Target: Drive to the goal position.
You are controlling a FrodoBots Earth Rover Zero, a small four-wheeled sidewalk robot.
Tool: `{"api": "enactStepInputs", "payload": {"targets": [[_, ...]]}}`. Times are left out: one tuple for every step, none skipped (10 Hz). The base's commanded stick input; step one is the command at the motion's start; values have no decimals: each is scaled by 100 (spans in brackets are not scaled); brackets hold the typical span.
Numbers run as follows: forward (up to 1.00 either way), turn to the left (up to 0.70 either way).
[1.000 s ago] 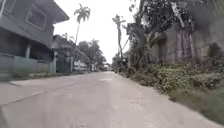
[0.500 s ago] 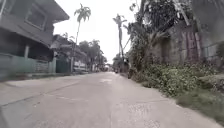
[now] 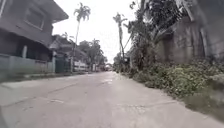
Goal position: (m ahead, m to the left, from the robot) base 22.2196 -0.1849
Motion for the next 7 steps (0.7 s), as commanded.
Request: {"api": "enactStepInputs", "payload": {"targets": [[50, 1], [50, 1], [50, 1], [50, 1], [50, -12], [50, -45], [50, -49]]}}
